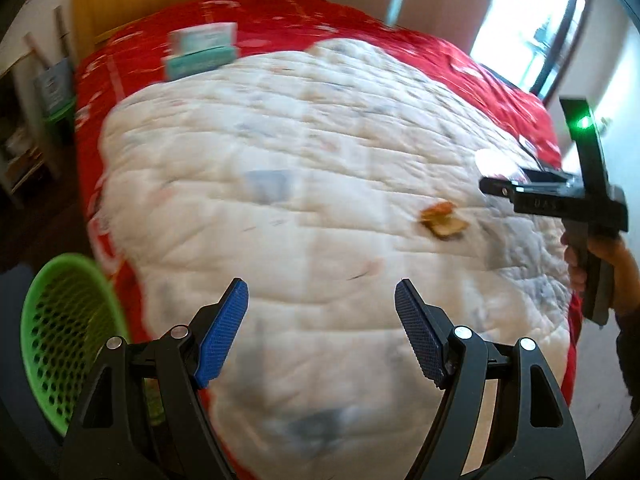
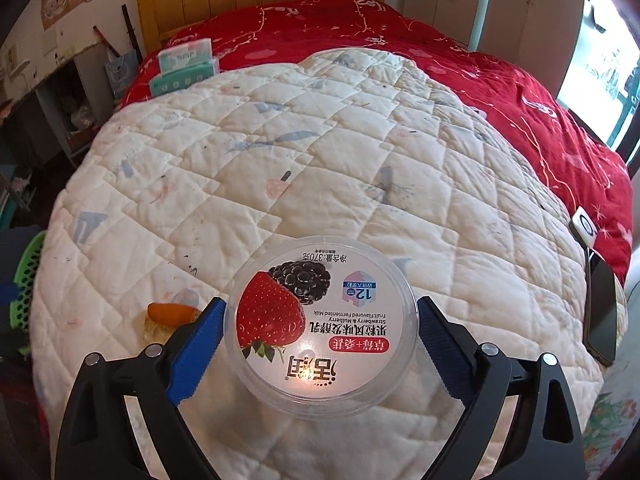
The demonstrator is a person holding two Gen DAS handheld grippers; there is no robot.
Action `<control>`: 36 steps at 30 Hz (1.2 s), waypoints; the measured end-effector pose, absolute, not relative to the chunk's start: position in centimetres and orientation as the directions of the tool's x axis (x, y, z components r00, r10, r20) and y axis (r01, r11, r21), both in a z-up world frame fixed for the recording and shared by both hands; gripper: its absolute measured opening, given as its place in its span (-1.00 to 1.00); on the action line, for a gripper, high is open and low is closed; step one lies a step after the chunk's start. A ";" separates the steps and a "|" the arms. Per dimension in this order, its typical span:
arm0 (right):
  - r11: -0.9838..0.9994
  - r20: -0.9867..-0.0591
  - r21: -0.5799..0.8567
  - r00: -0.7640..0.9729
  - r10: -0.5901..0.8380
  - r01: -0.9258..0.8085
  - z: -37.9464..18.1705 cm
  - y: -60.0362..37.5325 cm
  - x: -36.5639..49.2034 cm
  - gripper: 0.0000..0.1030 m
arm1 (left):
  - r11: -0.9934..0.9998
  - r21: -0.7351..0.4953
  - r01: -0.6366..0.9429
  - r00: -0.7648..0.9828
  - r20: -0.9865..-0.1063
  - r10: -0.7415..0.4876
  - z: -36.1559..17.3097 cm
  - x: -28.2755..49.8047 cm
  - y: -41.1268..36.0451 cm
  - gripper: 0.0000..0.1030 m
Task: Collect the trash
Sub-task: 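Grasp the bread crust with the left tool while the right tool holds the yogurt cup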
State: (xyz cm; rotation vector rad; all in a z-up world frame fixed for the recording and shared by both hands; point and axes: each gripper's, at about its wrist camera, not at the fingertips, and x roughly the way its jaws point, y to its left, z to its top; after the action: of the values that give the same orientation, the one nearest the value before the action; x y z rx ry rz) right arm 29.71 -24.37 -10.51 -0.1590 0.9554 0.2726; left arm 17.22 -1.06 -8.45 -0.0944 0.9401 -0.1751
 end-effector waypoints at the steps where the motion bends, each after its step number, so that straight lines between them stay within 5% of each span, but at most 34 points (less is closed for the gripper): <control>1: 0.955 -0.821 -0.012 0.549 0.159 -0.296 -10.3 -24.7 29.5 0.76 | 0.979 -0.153 0.137 0.574 -0.793 -0.204 -8.6 17.7 -2.1 0.46; 16: 0.966 -0.800 0.058 0.566 0.197 -0.254 -8.6 -29.8 27.0 0.76 | 0.922 -0.072 0.381 0.503 -0.820 -0.272 -11.0 23.7 -11.4 0.44; 24: 0.967 -0.799 0.082 0.564 0.209 -0.243 -8.8 -30.8 26.5 0.76 | 0.905 -0.057 0.421 0.482 -0.832 -0.276 -12.6 25.6 -12.9 0.13; 28: 0.967 -0.798 0.086 0.564 0.212 -0.241 -8.8 -30.8 26.3 0.76 | 0.898 -0.082 0.433 0.477 -0.824 -0.305 -12.7 26.0 -13.1 -0.20; 36: 0.961 -0.788 0.101 0.569 0.236 -0.258 -8.2 -29.9 24.9 0.76 | 0.907 -0.099 0.409 0.527 -0.786 -0.323 -11.6 24.0 -11.9 -0.41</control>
State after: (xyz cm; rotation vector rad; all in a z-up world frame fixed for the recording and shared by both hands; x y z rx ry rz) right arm 24.90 -29.94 -8.19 -0.0257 0.9210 0.2895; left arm 24.01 -11.90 -11.62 0.1018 0.9170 -0.4382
